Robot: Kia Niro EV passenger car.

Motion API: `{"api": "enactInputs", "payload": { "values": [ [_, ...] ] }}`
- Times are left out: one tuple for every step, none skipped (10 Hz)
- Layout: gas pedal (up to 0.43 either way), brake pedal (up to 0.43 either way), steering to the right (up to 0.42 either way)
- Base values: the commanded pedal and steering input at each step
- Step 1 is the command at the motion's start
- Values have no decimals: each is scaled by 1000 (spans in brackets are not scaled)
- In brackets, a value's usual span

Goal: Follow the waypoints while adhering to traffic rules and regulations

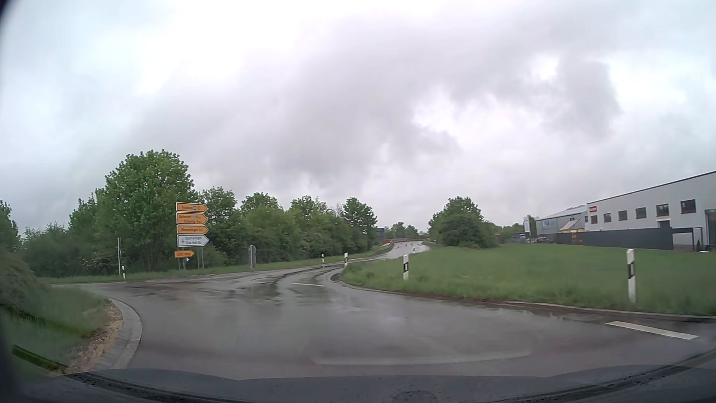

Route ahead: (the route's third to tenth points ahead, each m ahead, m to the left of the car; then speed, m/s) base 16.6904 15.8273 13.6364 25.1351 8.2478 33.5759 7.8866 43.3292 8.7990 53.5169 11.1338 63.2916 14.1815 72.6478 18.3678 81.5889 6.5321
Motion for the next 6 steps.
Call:
{"api": "enactInputs", "payload": {
  "values": [
    [157, 0, -251],
    [157, 0, -254],
    [157, 0, -259],
    [157, 0, -262],
    [157, 0, -263],
    [157, 0, -263]
  ]
}}
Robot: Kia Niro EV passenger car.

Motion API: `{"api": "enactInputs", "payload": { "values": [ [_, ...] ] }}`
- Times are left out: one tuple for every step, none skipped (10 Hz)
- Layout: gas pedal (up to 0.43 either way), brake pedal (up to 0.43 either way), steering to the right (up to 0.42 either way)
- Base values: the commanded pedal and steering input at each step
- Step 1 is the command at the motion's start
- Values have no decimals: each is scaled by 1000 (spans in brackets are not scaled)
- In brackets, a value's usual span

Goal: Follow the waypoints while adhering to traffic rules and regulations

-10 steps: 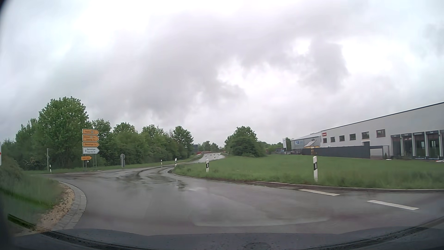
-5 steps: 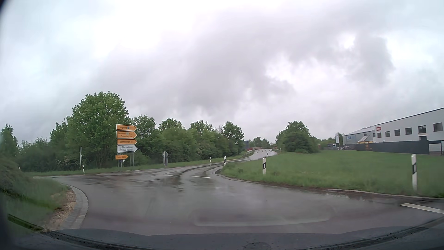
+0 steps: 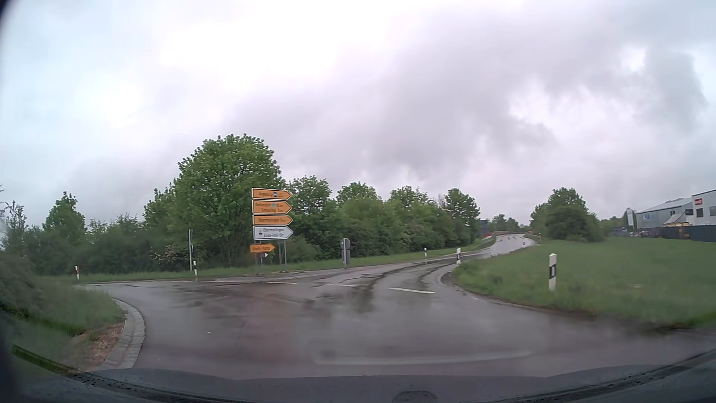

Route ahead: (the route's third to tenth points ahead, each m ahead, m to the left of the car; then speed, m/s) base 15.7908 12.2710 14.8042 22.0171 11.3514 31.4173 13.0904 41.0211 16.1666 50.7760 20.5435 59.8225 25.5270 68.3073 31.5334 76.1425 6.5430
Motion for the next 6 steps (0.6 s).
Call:
{"api": "enactInputs", "payload": {
  "values": [
    [157, 0, -263],
    [157, 0, -263],
    [157, 0, -263],
    [157, 0, -263],
    [150, 0, -263],
    [150, 0, -264]
  ]
}}
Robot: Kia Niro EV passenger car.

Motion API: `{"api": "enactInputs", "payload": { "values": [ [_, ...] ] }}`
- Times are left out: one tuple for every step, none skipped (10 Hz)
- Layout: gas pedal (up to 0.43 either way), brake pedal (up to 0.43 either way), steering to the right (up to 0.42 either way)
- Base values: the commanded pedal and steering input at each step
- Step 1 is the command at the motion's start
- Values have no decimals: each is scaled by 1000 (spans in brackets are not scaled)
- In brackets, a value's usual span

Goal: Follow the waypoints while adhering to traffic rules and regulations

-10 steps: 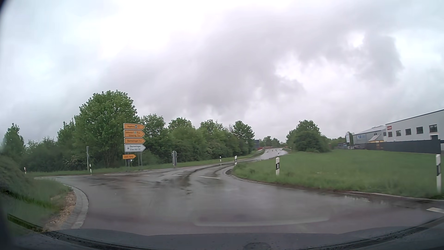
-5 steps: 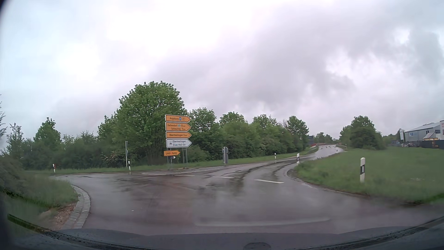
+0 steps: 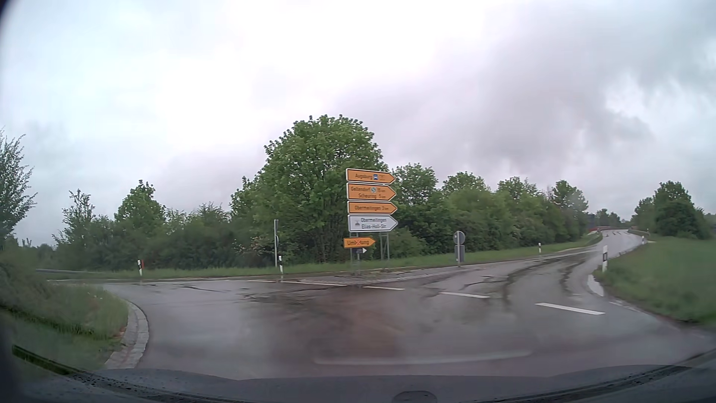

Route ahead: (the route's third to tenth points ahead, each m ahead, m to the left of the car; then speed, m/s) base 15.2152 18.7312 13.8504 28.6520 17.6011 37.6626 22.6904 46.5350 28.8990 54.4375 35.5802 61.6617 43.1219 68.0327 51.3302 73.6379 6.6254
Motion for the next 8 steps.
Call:
{"api": "enactInputs", "payload": {
  "values": [
    [150, 0, -266],
    [150, 0, -267],
    [150, 0, -268],
    [150, 0, -268],
    [150, 0, -267],
    [150, 0, -263],
    [150, 0, -256],
    [138, 0, -250]
  ]
}}
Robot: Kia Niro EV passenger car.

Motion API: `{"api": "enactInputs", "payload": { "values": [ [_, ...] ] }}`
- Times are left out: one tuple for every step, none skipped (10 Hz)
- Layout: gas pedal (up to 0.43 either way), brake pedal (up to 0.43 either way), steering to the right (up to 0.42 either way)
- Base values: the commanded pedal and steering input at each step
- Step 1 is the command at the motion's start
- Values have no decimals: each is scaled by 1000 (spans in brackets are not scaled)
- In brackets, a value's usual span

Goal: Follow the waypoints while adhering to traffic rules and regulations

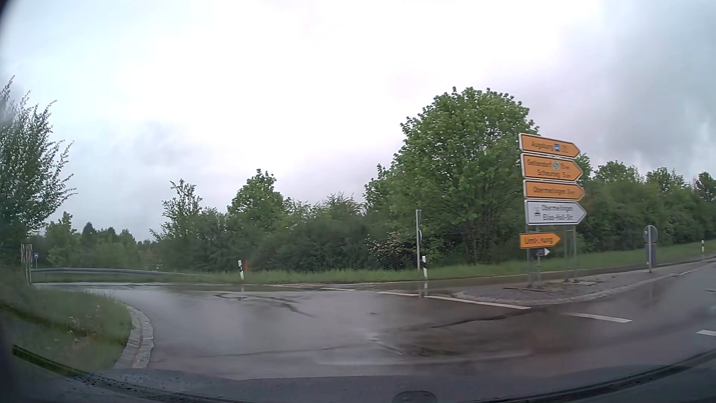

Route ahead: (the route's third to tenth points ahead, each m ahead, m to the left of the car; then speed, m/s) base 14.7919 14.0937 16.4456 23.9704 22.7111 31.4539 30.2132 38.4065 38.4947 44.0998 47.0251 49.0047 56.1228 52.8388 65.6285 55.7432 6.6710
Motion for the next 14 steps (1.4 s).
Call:
{"api": "enactInputs", "payload": {
  "values": [
    [130, 0, -246],
    [130, 0, -245],
    [118, 0, -245],
    [118, 0, -245],
    [118, 0, -245],
    [118, 0, -245],
    [118, 0, -244],
    [118, 0, -244],
    [118, 0, -244],
    [118, 0, -244],
    [110, 0, -244],
    [110, 0, -244],
    [110, 0, -245],
    [110, 0, -245]
  ]
}}
